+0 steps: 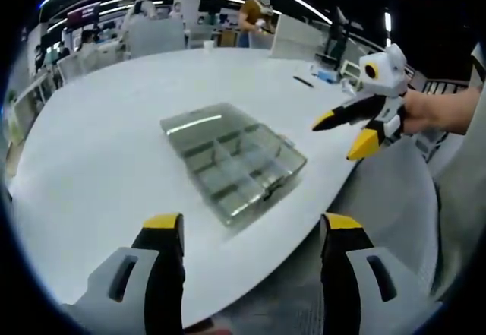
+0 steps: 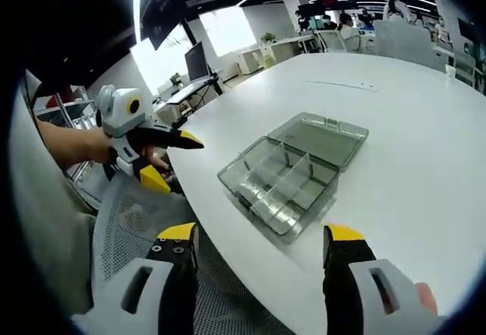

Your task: Insert the divider into the dual guide fixture by aligning both edges with the guide slots and pushing it downward to the bottom, including one-sided entry, uneven engagement, binding, and posture correction.

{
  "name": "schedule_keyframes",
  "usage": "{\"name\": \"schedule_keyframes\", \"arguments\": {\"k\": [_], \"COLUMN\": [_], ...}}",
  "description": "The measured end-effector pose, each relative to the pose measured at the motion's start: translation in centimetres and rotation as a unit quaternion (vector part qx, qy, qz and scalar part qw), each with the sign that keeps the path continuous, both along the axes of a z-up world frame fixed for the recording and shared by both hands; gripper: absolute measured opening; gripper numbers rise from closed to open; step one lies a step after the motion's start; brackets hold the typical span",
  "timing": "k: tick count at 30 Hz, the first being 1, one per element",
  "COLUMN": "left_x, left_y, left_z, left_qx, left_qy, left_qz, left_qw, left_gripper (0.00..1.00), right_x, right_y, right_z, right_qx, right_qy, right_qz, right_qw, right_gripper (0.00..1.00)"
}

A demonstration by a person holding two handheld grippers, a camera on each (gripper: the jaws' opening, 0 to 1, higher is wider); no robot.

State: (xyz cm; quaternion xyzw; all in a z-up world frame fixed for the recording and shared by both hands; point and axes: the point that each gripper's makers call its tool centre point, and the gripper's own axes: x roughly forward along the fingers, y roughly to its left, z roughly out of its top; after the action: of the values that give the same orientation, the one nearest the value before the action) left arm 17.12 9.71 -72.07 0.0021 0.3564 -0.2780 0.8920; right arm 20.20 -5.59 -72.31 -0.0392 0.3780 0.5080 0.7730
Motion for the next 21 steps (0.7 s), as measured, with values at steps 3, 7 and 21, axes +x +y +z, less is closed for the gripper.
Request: {"name": "schedule_keyframes", "arguments": {"k": [3, 7, 21], "left_x": [-0.03, -0.03, 0.3], "left_y": [0.0, -0.04, 0.02], "left_z": [-0.01, 0.03, 0.73], "left_qx": [0.0, -0.001, -0.001], "left_qy": [0.0, 0.0, -0.011], "left_qz": [0.002, 0.004, 0.02], "left_qw": [1.0, 1.0, 0.9997], "left_gripper": [0.72, 0.73, 0.77], "right_x": [-0.02, 0.02, 0.57], "right_y": [-0.09, -0.22, -0.63], "right_z": [0.09, 0.23, 0.99], "right_qx": [0.0, 0.001, 0.001], "right_qy": [-0.001, -0.004, -0.024], "right_qz": [-0.003, -0.008, -0.036], "right_qw": [1.0, 1.0, 0.9991], "right_gripper": [0.64, 0.65, 0.69]}}
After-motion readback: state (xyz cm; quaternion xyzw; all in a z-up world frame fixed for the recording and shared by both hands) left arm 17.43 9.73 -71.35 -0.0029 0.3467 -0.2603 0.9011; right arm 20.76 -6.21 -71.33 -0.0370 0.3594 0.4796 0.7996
